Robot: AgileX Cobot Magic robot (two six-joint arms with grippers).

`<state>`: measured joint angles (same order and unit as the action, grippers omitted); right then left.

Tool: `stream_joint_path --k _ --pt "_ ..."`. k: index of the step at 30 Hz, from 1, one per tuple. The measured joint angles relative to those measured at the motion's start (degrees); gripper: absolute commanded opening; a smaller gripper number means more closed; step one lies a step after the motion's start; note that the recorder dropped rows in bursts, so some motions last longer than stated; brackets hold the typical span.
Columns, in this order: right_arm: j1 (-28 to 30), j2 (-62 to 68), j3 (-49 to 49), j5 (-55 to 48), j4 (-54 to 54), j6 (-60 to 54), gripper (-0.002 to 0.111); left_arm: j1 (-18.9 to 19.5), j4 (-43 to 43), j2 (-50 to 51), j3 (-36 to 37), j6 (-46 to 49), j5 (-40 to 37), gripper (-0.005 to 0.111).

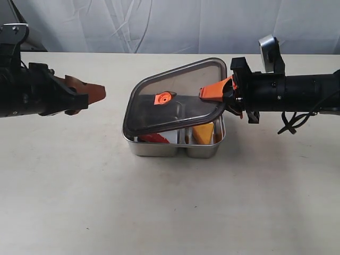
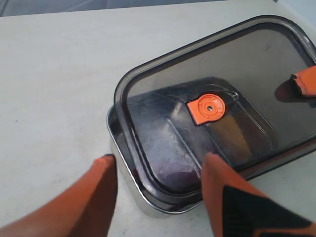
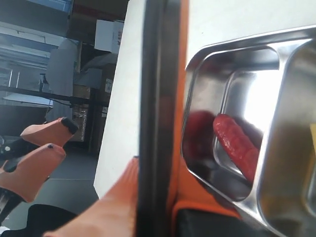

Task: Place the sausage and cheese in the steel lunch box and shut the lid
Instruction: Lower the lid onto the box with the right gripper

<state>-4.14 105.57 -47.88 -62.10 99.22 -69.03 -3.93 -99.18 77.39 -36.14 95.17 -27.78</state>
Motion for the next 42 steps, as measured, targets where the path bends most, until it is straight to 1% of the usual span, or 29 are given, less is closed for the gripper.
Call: stream_joint_path --k 8,14,18,24,42 --pt "0.0 0.0 0.0 0.4 0.0 1.5 -0.001 0.0 0.0 1.5 -0.1 0.1 0.0 0.05" --pt "0.0 0.0 0.0 -1.1 0.0 1.8 -0.001 0.0 0.0 1.5 -0.1 0.3 -0.1 0.05" --pt "0.0 0.1 0.0 1.5 0.1 2.1 -0.001 0.0 0.0 1.5 -0.3 0.3 -0.1 0.05" --pt "0.1 4.9 0.0 -4.1 1.2 2.1 -0.001 0.0 0.0 1.5 -0.3 0.7 -0.1 0.05" --pt "0.0 3.2 -0.2 -6.7 0.6 2.1 -0.001 0.0 0.0 1.5 -0.3 1.2 -0.3 0.05"
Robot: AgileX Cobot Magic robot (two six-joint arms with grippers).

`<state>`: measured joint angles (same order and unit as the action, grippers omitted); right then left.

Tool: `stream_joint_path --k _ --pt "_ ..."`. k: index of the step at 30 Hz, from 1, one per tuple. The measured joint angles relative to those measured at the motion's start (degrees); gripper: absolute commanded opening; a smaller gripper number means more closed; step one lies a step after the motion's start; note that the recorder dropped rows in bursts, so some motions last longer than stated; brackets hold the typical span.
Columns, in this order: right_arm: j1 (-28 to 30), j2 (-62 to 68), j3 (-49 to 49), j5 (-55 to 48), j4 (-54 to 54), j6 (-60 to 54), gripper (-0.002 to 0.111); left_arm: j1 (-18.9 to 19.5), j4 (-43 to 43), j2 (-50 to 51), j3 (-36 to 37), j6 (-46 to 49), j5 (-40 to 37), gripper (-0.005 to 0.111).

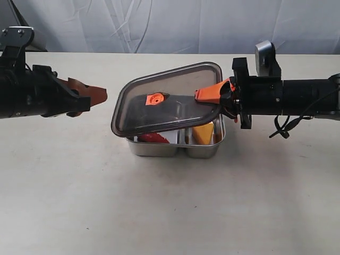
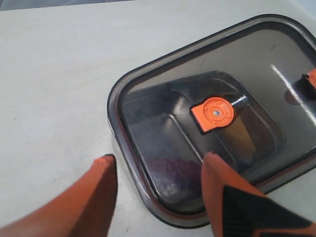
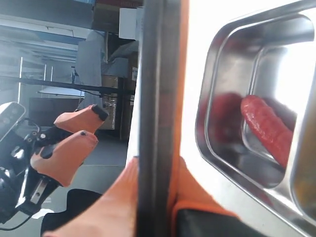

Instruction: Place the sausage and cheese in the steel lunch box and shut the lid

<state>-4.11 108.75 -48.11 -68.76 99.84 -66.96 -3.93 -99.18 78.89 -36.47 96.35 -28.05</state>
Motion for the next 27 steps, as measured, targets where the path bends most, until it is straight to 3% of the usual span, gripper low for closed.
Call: stream_joint_path --k 8,12,14,19,27 --pt "0.0 0.0 -0.1 7.6 -3.3 0.5 -0.001 0.0 0.0 0.0 0.0 0.0 0.0 0.049" --pt "-0.1 0.0 -0.1 10.7 -3.7 0.5 -0.001 -0.1 0.1 0.0 -0.2 1.5 -3.8 0.012" --pt "-0.1 0.0 -0.1 11.0 -4.1 0.6 -0.001 -1.5 0.1 0.4 -1.1 6.8 -5.8 0.0" --pt "-0.1 0.0 -0.1 12.1 -5.0 1.8 -0.001 -7.4 0.1 7.1 -6.1 17.2 -7.0 0.0" --pt "-0.1 0.0 -0.4 12.8 -6.4 3.5 -0.001 -10.1 1.8 20.0 -11.0 19.4 -2.2 0.0"
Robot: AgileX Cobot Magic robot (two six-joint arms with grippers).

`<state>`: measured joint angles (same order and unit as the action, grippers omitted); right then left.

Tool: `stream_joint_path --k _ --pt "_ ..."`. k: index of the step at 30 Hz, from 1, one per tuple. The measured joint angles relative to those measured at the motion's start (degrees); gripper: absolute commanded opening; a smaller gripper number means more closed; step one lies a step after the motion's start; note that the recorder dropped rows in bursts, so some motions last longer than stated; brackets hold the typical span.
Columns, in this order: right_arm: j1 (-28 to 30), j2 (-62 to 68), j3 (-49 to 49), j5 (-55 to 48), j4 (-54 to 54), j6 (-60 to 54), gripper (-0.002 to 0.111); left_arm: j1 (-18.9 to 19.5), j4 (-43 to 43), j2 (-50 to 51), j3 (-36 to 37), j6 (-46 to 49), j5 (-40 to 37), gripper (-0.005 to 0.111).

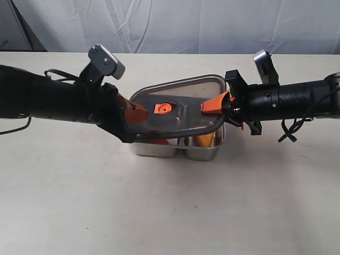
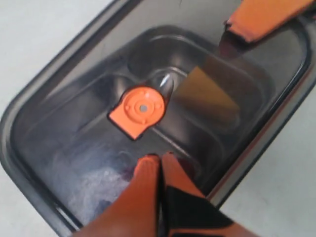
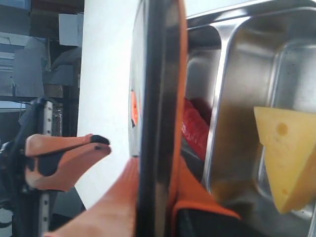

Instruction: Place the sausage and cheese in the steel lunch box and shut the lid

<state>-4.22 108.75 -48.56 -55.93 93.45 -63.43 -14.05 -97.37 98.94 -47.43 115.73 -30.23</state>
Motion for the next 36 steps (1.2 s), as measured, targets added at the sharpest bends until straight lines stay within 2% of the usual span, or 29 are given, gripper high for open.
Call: stream_joint_path --k 7,17,20,24,26,36 --pt "-0.1 0.0 -0.1 2.3 -1.4 0.4 -0.001 -0.2 0.3 5.4 -1.5 0.0 -0.3 0.0" --pt "-0.1 -0.5 -0.1 5.1 -4.7 3.8 -0.001 -3.3 -0.3 7.5 -3.3 0.0 1.7 0.0" --pt "-0.1 -1.4 -0.1 5.5 -5.5 4.2 0.008 -3.9 -0.7 7.5 -3.5 0.0 2.9 0.0" --pt "-0.1 -2.9 -0.1 6.9 -8.0 6.1 0.043 -4.4 -0.7 7.5 -3.5 -0.1 3.3 0.0" --pt "-0.1 -3.5 0.0 8.9 -11.7 7.1 0.054 -4.7 -0.7 7.5 -3.5 -0.5 3.3 0.0" --pt "-0.1 -7.4 0.4 11.9 -17.1 8.5 0.057 -4.9 0.1 8.1 -3.5 -1.3 3.8 0.0"
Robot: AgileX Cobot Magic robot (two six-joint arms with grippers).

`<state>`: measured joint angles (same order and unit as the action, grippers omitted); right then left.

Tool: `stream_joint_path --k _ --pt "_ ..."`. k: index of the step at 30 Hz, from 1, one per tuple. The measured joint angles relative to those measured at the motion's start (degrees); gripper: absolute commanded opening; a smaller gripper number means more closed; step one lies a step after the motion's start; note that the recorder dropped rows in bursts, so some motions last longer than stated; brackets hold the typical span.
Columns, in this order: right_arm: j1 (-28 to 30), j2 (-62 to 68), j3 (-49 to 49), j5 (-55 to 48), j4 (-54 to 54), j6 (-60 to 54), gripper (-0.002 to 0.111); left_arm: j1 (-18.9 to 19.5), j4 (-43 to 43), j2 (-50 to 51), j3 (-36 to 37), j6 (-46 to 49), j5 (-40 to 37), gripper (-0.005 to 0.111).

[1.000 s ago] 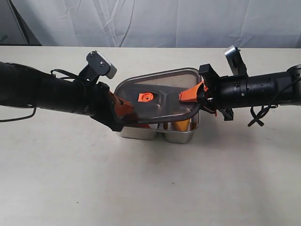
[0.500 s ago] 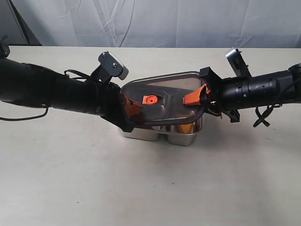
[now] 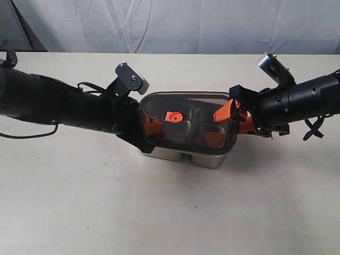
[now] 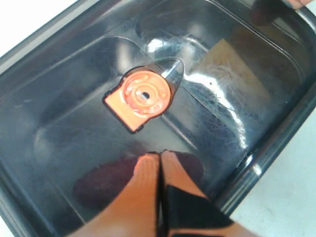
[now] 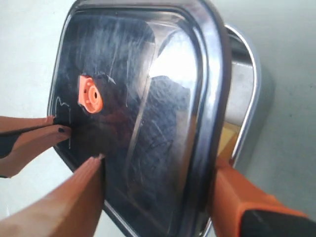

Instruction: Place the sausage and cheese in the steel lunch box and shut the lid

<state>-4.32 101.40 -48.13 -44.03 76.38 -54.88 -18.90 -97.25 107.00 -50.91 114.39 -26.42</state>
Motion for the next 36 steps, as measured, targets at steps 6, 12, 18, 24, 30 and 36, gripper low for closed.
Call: stream_joint_path --k 6,12,18,24,30,36 --pt "0.0 -3.9 0.0 2.2 -7.3 7.2 0.057 0.0 0.3 0.0 0.0 -0.4 0.2 0.0" --pt "0.0 -8.3 0.0 4.9 -19.1 17.1 0.053 0.0 0.8 0.0 0.0 -0.8 0.3 0.0" --pt "-0.8 -10.4 0.0 5.4 -17.0 16.4 0.0 0.0 0.8 0.0 0.0 -0.8 0.3 0.0" --pt "-6.5 -9.7 0.0 14.2 -16.0 11.8 0.0 0.0 0.8 0.0 0.0 -1.5 0.3 0.0" --pt "-9.2 -4.7 0.0 23.4 -17.3 11.3 0.0 0.0 1.6 0.0 0.0 -3.7 0.0 0.0" --pt "-9.2 0.2 -1.2 25.1 -16.3 11.3 0.0 0.0 2.1 0.0 0.0 -4.7 -1.7 0.0"
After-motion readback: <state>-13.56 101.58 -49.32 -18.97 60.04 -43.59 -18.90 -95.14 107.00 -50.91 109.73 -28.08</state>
